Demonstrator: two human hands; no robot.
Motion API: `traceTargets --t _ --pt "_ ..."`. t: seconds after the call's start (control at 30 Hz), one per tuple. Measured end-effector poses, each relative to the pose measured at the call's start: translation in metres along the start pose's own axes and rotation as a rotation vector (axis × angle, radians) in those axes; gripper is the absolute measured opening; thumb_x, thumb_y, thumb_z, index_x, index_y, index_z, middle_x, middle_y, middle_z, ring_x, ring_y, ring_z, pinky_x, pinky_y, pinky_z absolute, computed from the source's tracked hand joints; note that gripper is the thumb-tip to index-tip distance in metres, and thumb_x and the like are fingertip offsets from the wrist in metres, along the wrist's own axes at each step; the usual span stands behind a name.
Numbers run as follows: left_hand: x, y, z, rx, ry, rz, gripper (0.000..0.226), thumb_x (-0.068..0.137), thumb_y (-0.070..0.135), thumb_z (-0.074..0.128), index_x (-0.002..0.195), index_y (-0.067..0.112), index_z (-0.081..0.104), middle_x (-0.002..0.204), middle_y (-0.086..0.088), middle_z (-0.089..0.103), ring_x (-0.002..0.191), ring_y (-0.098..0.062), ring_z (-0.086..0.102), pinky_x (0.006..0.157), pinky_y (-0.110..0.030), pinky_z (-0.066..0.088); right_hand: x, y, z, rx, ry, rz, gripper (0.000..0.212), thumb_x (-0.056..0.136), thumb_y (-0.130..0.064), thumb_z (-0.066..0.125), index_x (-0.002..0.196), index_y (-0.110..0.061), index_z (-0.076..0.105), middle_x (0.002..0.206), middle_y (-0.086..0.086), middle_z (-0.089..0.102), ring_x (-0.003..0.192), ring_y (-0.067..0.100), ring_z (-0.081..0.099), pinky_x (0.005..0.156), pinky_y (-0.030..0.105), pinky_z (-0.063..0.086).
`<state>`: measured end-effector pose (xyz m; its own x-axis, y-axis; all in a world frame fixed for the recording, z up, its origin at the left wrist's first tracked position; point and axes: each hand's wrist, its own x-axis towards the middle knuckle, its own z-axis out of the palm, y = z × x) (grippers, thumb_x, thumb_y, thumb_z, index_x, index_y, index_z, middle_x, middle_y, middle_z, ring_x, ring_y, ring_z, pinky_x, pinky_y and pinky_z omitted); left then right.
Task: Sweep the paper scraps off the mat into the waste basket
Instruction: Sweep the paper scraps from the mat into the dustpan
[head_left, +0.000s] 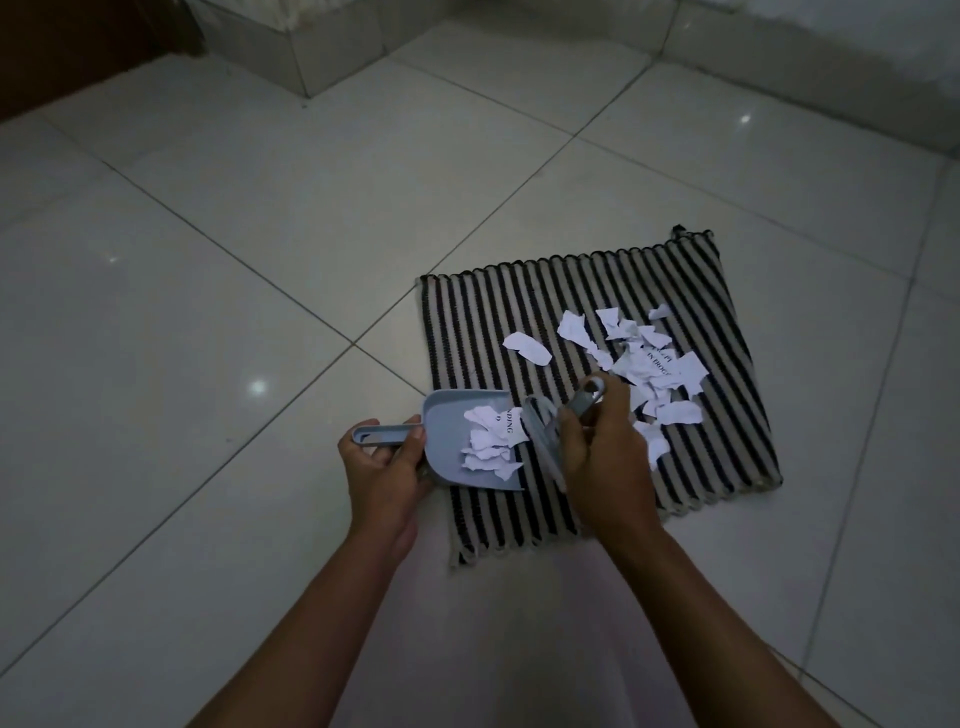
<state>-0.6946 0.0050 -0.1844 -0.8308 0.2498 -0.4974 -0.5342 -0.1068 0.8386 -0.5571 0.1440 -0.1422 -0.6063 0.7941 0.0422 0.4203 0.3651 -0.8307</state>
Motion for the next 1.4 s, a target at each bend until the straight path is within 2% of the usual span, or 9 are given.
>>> traceTargets --t 0.1,0.3,0.37,0.47,0.7,0.9,1.13,1.27,1.4 --pt "0.000 0.001 0.000 -0.008 -0.001 -0.015 0.044 0.091 0.001 0.068 0.115 0.022 0.037 0.104 -0.006 0.070 0.085 -0.019 0.069 0.056 -0.033 0.059 0.002 0.004 -0.007 0.006 0.076 0.042 0.020 0.103 -0.027 0.048 0.115 -0.036 0.035 0.088 -0.007 0.062 0.076 0.005 0.063 0.055 0.019 0.047" --pt "-0.002 -0.001 0.003 -0.002 -0.012 -0.040 0.043 0.092 0.003 0.068 0.115 0.024 0.037 0.104 -0.006 0.068 0.085 -0.018 0.069 0.055 -0.035 0.059 -0.002 -0.003 0.005 0.006 -0.076 -0.014 0.010 0.104 -0.034 0.044 0.108 -0.038 0.036 0.086 -0.003 0.063 0.073 0.013 0.064 0.063 0.044 0.058" --pt "-0.003 -0.003 0.004 -0.008 -0.028 -0.037 0.043 0.092 0.003 0.068 0.114 0.024 0.037 0.106 -0.006 0.069 0.085 -0.018 0.069 0.055 -0.035 0.058 -0.002 0.000 -0.005 0.025 -0.031 0.001 0.020 0.104 -0.029 0.046 0.109 -0.042 0.032 0.087 -0.003 0.064 0.073 0.010 0.066 0.059 0.034 0.058" --pt "-0.007 -0.007 0.009 -0.006 -0.062 -0.034 0.043 0.093 0.003 0.067 0.115 0.024 0.037 0.105 -0.007 0.069 0.081 -0.016 0.070 0.054 -0.035 0.058 -0.004 0.012 -0.032 0.050 0.126 0.060 0.025 0.102 -0.024 0.051 0.120 -0.030 0.035 0.093 -0.005 0.064 0.077 0.004 0.066 0.055 0.015 0.052" --pt "-0.015 -0.014 0.021 0.062 -0.134 -0.002 0.053 0.092 0.005 0.069 0.123 0.030 0.034 0.109 -0.012 0.068 0.083 -0.015 0.073 0.063 -0.043 0.061 -0.012 0.038 -0.075 -0.020 0.333 0.173 0.037 0.101 -0.018 0.054 0.131 -0.020 0.033 0.095 -0.002 0.060 0.075 -0.002 0.059 0.051 0.008 0.045" --pt "-0.018 -0.018 0.027 0.117 -0.142 0.019 0.051 0.092 0.006 0.068 0.122 0.031 0.035 0.108 -0.014 0.070 0.084 -0.019 0.072 0.063 -0.043 0.061 -0.025 0.039 -0.054 -0.082 0.151 0.102 0.036 0.101 -0.023 0.053 0.128 -0.034 0.031 0.095 0.001 0.066 0.079 0.014 0.067 0.064 0.038 0.058" --pt "-0.016 -0.019 0.025 0.111 -0.150 0.017 0.051 0.092 0.006 0.069 0.121 0.031 0.035 0.113 -0.017 0.068 0.091 -0.024 0.071 0.066 -0.046 0.061 -0.017 0.041 -0.061 -0.003 0.268 0.146 0.040 0.100 -0.022 0.054 0.134 -0.024 0.033 0.104 0.004 0.066 0.083 0.013 0.068 0.065 0.031 0.058" --pt "-0.017 -0.021 0.025 0.125 -0.149 0.021 0.051 0.091 0.007 0.070 0.119 0.032 0.036 0.117 -0.019 0.066 0.098 -0.028 0.069 0.064 -0.044 0.061 -0.024 0.029 -0.042 -0.069 0.155 0.094 0.031 0.102 -0.025 0.051 0.126 -0.029 0.032 0.093 -0.001 0.064 0.074 0.006 0.065 0.055 0.021 0.051" --pt "-0.019 -0.023 0.024 0.130 -0.150 0.025 0.051 0.091 0.007 0.070 0.120 0.031 0.036 0.117 -0.019 0.066 0.100 -0.029 0.069 0.063 -0.042 0.061 -0.032 0.016 -0.022 -0.090 0.025 0.029 0.021 0.104 -0.027 0.048 0.111 -0.039 0.032 0.078 -0.005 0.060 0.064 0.007 0.060 0.052 0.034 0.053"
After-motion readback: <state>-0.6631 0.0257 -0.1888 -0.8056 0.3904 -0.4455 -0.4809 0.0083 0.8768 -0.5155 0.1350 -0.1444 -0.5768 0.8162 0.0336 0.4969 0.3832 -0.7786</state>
